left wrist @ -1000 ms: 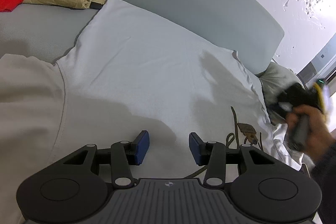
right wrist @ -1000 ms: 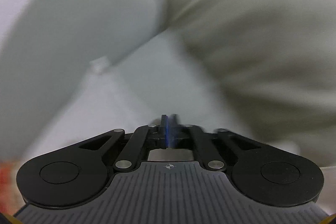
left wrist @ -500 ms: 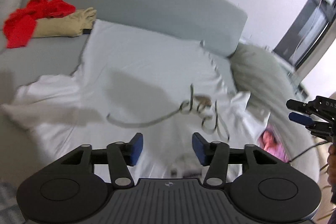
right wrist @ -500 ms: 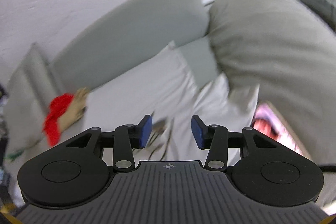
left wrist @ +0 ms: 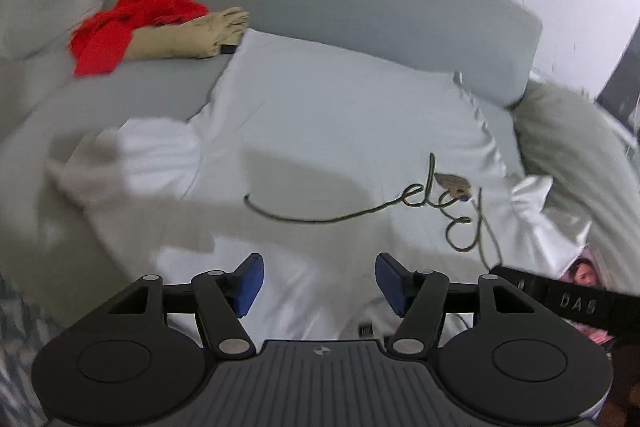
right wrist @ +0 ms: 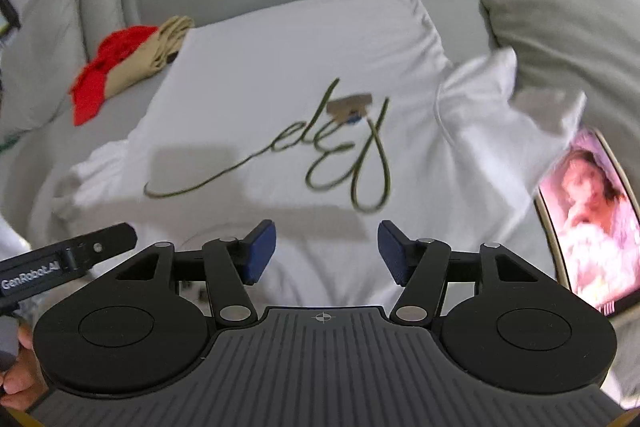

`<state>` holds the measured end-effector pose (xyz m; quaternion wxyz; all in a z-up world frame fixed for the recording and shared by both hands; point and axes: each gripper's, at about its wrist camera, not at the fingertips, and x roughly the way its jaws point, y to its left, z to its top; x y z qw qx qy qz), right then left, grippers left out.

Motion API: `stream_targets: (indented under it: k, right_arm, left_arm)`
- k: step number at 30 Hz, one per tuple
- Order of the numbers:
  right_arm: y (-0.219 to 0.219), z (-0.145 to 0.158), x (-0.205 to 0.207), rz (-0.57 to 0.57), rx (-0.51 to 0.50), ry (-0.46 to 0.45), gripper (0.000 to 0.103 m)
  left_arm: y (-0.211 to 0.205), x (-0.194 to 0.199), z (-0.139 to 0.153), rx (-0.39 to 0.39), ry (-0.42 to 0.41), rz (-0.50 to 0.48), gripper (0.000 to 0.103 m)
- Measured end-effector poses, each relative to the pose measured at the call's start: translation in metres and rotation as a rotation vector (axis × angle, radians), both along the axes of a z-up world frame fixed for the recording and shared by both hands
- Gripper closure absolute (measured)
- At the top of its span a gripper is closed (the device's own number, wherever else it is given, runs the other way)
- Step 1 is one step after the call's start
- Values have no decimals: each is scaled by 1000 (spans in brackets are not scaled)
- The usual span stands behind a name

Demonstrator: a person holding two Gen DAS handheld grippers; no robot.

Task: Fold clothes

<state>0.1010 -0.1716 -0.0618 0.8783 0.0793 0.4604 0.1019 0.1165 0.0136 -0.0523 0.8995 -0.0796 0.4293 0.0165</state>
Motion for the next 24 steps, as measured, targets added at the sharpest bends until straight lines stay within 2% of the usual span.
stream_targets:
  k: [2, 4, 5, 9, 13, 16, 19, 20, 21, 22, 24]
  right_arm:
    - [1, 0, 9, -9, -11, -2, 38]
    - [1, -6, 20, -13, -21, 7, 36]
    - [1, -13, 26, -6, -24, 20, 36]
    - [1, -40, 39, 59, -73, 92, 36]
    - [8, -41, 22, 172, -168, 78, 35]
    - [1, -36, 9, 190, -155, 114, 35]
    - [-15, -25, 1, 194, -78, 203, 35]
    - [-21, -21, -1, 194, -46, 238, 35]
    - [-29, -16, -3, 189, -2, 271, 39]
    - [-45, -7, -4, 154, 91, 283, 42]
    - [-78, 13, -9, 61, 213, 202, 40]
  left_arm:
    - [-2, 15, -11, 1, 57, 8, 41]
    - [1, 23, -27, -61, 150, 46, 42]
    - [3, 22, -34, -90, 168, 68, 41]
    - [-9, 15, -39, -19, 147, 24, 39]
    - [-27, 4, -38, 37, 170, -7, 39]
    - [-41, -9, -34, 75, 188, -38, 39]
    - [-48, -23, -25, 86, 272, -100, 41]
    - [-48, -29, -19, 77, 270, -118, 42]
    - [-48, -34, -11, 76, 242, -134, 41]
    - [-48, -37, -3, 78, 210, -144, 41]
    - [-45, -39, 14, 76, 148, -158, 40]
